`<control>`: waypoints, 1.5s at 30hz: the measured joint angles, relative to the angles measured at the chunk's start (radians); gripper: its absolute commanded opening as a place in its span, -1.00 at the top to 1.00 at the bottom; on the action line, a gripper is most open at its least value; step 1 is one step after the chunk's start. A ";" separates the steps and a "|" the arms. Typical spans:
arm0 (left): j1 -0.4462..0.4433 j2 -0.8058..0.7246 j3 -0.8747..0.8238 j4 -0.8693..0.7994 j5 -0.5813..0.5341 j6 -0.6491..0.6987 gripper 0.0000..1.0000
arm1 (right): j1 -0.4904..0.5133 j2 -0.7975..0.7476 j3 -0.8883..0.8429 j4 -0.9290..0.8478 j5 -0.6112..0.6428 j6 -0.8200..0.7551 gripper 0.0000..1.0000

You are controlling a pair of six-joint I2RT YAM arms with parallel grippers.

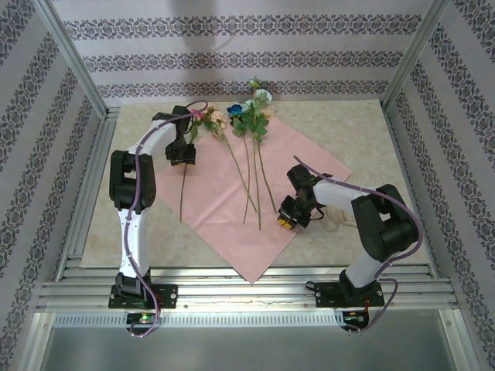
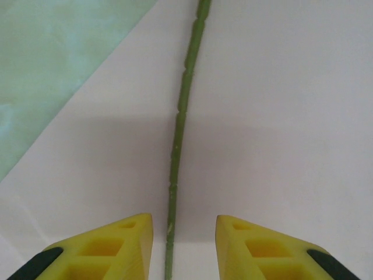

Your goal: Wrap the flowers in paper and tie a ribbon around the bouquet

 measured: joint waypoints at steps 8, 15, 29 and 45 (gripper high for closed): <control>0.008 0.043 -0.018 0.013 0.003 0.016 0.64 | 0.000 0.000 0.001 0.000 0.000 0.000 0.74; 0.008 0.016 -0.058 0.047 -0.022 0.017 1.00 | 0.000 0.000 0.002 -0.001 0.000 0.000 0.75; 0.101 -0.190 -0.084 0.051 0.005 -0.053 1.00 | 0.000 0.000 0.002 -0.001 0.000 -0.001 0.75; -0.235 -0.057 0.057 0.496 0.400 -0.478 1.00 | 0.000 -0.001 0.003 0.000 0.000 -0.005 0.75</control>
